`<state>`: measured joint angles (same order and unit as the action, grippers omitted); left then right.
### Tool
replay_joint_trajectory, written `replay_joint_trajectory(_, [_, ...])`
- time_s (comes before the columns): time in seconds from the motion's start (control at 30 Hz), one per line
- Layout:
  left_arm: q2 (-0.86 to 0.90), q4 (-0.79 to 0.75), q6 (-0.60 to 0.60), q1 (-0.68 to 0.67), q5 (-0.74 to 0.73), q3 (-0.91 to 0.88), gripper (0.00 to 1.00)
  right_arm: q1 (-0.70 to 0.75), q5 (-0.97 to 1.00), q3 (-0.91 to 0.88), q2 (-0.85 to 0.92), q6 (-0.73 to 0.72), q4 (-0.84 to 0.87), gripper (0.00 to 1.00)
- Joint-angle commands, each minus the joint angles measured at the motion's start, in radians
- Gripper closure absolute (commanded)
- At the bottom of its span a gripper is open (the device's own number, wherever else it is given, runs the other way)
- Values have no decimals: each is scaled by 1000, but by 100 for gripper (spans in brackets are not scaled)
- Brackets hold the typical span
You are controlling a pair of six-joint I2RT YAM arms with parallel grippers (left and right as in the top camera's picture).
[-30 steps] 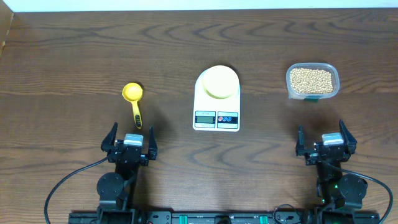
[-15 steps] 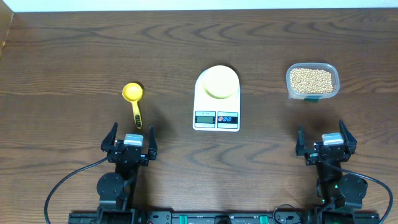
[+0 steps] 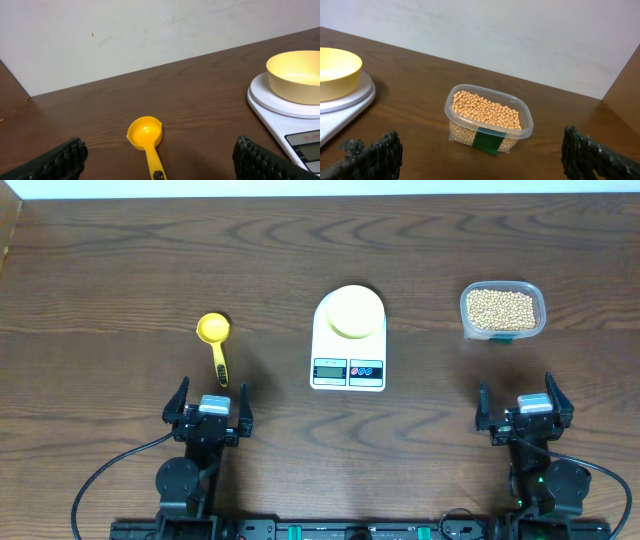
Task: Scoop item into bowl and weigh 50g on scale
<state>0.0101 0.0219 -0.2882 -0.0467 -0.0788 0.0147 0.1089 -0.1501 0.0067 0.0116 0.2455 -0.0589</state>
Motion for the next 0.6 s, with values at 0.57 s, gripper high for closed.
replay_joint_trajectory(0.57, [-5,26,110,1,84,11,5,-4,-10,-1,-6,-13,-4,1])
